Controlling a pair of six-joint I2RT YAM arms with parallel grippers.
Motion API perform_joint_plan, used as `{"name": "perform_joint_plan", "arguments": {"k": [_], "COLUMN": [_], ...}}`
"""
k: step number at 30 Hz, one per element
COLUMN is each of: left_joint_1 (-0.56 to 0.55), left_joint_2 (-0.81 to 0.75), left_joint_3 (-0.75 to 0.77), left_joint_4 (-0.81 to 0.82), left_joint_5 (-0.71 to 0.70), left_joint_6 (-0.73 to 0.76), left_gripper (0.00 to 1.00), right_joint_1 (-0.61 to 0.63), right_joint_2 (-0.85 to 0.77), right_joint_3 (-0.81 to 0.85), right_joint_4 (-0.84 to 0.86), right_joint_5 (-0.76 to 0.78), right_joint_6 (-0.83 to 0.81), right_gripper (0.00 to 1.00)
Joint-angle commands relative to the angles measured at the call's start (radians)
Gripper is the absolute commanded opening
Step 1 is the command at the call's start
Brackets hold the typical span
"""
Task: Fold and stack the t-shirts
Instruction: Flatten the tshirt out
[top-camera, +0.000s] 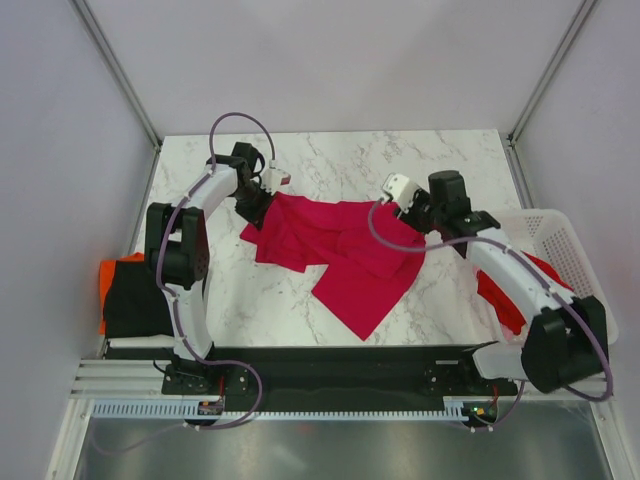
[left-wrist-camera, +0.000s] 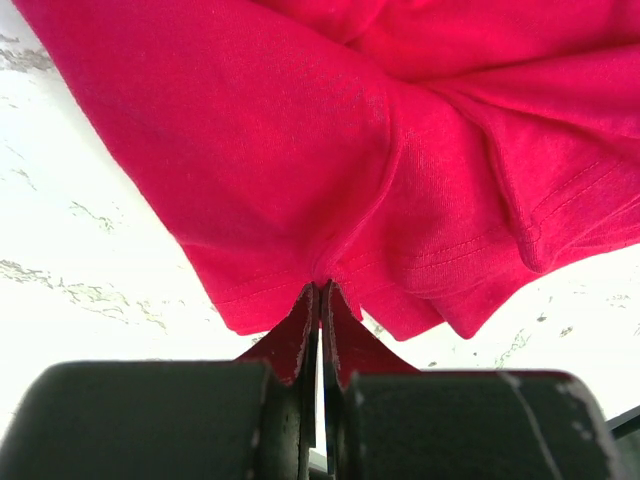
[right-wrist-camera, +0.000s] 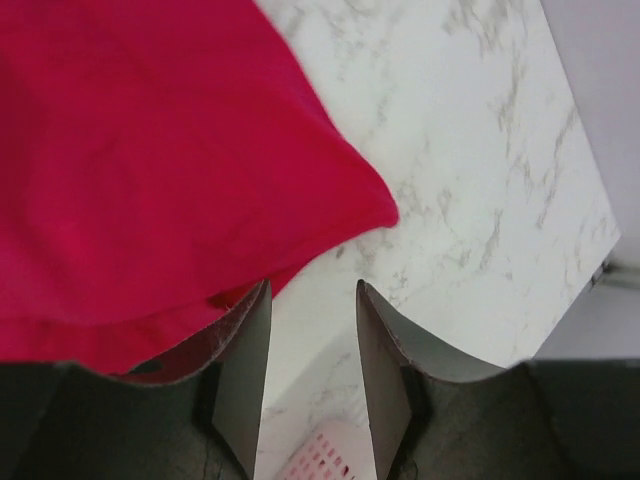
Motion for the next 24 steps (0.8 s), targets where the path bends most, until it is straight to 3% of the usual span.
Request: {"name": "perform_joint_plan", "arguments": {"k": [1, 7, 15, 24], "left_joint_1": [0.005, 0.004, 0.005, 0.007], "left_joint_2": [-0.032, -0.032, -0.024, -0.012], "left_joint_3": [0.024, 0.012, 0.002, 0.011], "left_joint_4": [0.011, 0.011, 0.013, 0.013], "left_joint_5": [-0.009, -0.015, -0.015, -0.018], "left_joint_6": [-0.030, -0.032, -0.037, -0.035], "left_gripper": [0.02, 0.02, 0.02, 0.02], "right_joint_1": [0.135, 0.246, 0.251, 0.251], "right_joint_2": [-0.124, -0.123, -0.046, -0.026], "right_joint_3": [-0.160, -0.262, -0.253, -0.248], "right_joint_4": [-0.041, -0.034, -0.012, -0.099], "right_joint_5": [-0.141, -0.170, -0.153, -0.201], "right_joint_6": [-0.192, -0.168, -0.182, -0.209], "right_gripper": [0.46, 0.45, 0.44, 0.40]}}
